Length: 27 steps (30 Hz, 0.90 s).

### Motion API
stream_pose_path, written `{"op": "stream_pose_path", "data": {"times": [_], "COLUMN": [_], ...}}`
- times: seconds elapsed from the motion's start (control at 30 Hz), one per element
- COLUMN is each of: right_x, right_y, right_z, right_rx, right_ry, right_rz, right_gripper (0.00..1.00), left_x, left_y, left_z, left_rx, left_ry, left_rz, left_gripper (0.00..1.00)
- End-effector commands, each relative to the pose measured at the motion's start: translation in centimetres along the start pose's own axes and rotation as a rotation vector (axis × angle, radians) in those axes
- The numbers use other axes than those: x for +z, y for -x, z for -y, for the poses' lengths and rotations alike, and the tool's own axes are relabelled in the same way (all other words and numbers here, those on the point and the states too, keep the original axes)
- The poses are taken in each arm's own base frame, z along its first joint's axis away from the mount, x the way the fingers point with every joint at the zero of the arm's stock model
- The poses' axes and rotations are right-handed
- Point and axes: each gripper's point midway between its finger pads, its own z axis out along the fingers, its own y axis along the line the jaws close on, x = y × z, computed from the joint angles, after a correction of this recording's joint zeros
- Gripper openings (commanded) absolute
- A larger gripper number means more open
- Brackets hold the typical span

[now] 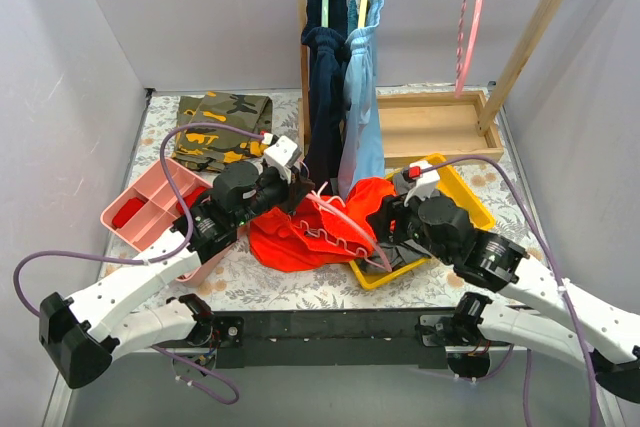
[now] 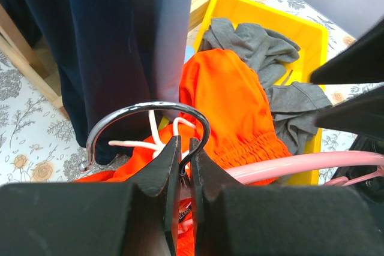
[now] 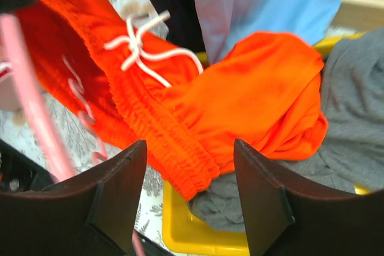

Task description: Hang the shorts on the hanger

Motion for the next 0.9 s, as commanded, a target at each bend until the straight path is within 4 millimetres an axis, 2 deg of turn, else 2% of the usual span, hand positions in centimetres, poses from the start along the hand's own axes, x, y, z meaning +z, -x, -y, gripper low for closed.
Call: {"op": "stream_pose_path", "data": {"times": [0.0,0.2,0.37,0.47,0.73,0.83,0.87], "right_x": [0.9,1.9,2.6,2.9,3.7,4.1,4.2], "right_y": [-1.4,-4.3,-7.5,-8.2,-8.9,-9.0,-8.8], "right_z": [-1.8,-2.0,-0.8,0.1,0.1,0.7,1.1], "right_rx": [0.035,-0.057,-0.08,-0.086,-0.116,-0.1,-0.095], "right_ry": [0.18,0.24,0.202,0.156,0.127,0.079,0.051], "right_rz": [-0.076,-0.173,-0.22,-0.216,-0.214,-0.215,-0.203], "right_gripper": [0.64,0.63,0.64,0.66,0.66,0.59,0.49], "left_x": [-1.3,-1.5,-1.7,-1.9,-1.8,-1.8,-1.9], "left_y": [3.3,3.3,3.4,3.6,3.7,4.0,4.1], "left_z": [1.2,1.1,1.1,1.1,0.8,0.7,0.6], "left_rx": [0.035,0.04,0.042,0.043,0.046,0.047,0.047], "left_ry": [-0.058,-0.054,-0.051,-0.048,-0.035,-0.027,-0.021], "left_rz": [0.116,0.12,0.126,0.135,0.136,0.146,0.152], "left_gripper": [0.0,0.0,0.0,0.0,0.0,0.0,0.0]}}
